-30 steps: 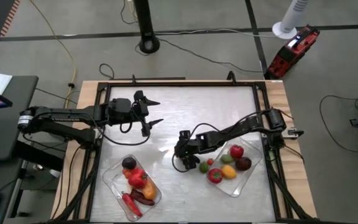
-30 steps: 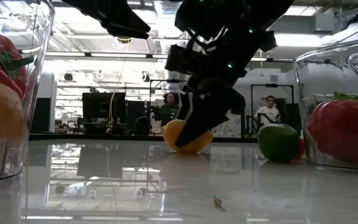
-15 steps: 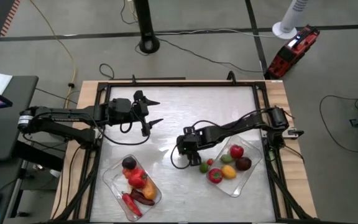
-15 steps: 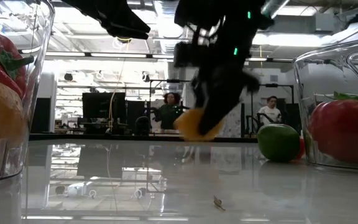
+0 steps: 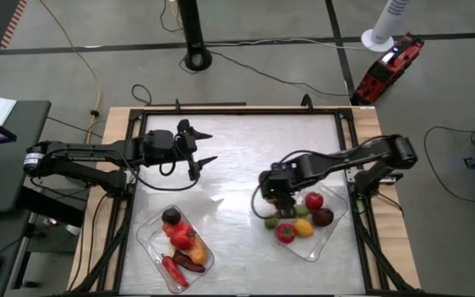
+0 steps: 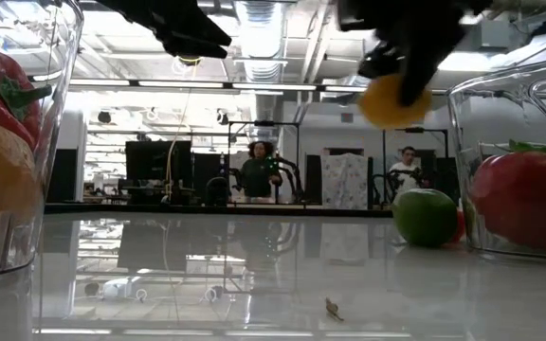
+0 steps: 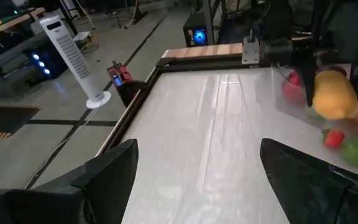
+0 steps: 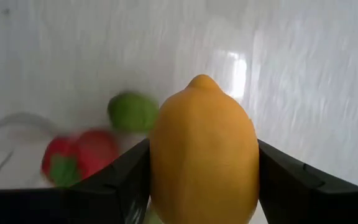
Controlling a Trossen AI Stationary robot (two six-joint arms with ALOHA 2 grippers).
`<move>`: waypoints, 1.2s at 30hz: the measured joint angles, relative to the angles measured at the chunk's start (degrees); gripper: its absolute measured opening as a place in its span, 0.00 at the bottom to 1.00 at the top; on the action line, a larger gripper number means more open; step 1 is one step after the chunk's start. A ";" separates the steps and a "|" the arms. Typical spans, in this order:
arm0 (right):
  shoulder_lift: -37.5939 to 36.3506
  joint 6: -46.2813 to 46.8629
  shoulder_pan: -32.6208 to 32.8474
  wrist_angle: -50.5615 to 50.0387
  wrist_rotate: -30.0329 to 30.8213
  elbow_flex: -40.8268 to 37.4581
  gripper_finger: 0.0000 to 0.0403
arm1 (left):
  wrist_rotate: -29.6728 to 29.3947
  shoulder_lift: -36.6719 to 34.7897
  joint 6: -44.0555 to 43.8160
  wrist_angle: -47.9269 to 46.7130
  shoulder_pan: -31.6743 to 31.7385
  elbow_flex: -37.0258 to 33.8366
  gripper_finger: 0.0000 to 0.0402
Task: Sort produce into baskets
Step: Put the yellow lemon into the right transparent bin
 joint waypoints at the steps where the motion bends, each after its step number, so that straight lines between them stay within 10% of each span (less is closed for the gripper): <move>1: -1.38 0.89 0.03 -0.20 -0.24 -1.17 0.66 | -0.01 0.00 0.01 0.25 0.01 0.00 0.81; 11: -11.63 16.43 2.65 -1.31 -9.66 -10.91 0.66 | -5.18 0.02 0.02 13.27 0.24 0.02 0.81; 36: -12.85 39.59 9.89 -1.98 -2.99 -16.53 0.72 | -5.39 0.02 11.84 21.83 1.68 0.16 0.81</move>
